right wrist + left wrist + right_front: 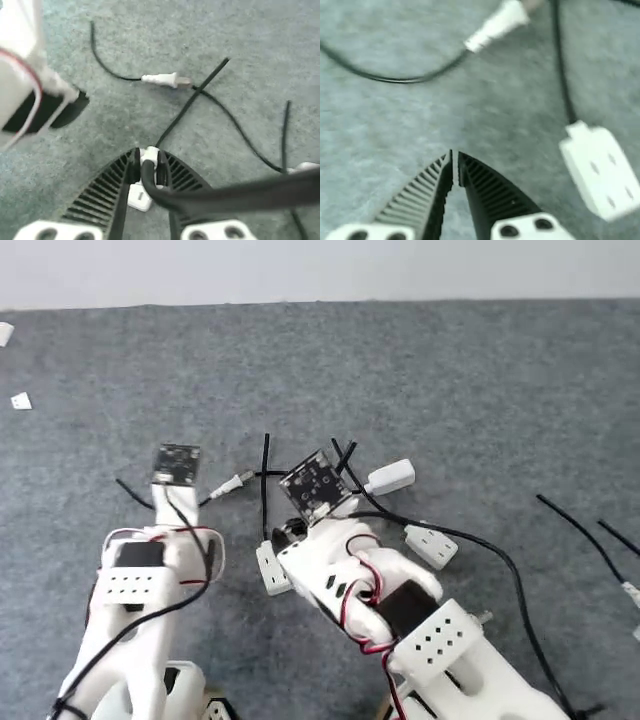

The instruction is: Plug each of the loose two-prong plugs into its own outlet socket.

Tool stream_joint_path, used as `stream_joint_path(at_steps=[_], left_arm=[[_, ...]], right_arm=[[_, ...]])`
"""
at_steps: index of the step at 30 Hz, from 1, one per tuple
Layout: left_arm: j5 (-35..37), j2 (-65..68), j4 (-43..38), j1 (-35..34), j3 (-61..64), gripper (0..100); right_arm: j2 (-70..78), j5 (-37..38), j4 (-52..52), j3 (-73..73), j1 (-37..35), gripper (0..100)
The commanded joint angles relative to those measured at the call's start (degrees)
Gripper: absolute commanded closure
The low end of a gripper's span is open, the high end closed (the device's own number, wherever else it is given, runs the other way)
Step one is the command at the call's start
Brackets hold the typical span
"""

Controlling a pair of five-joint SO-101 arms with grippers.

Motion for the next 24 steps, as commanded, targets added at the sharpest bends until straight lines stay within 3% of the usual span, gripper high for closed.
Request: stream_joint_path(at_steps=[1,6,15,24], left_arm=[[0.6,-1.1,-3.2,-5.4,-2.3,99],[0.7,-1.1,-3.3,-7.6,-2.3,99],[0.8,-1.1,-4.2,-7.6,-2.3,99],[0.8,-1.1,-4.2,-7.5,-2.3,99]], right_arm=[[0.1,-1.8,-4.1,1.0,-0.7,99.0],[1.0,-3.2,-6.7,2.2,-0.7,99.1],[17.6,-4.4,-8.5,-5.5,-0.7,99.1],[19.2,-4.4,-10.4,-6.4,-0.6,99.1]])
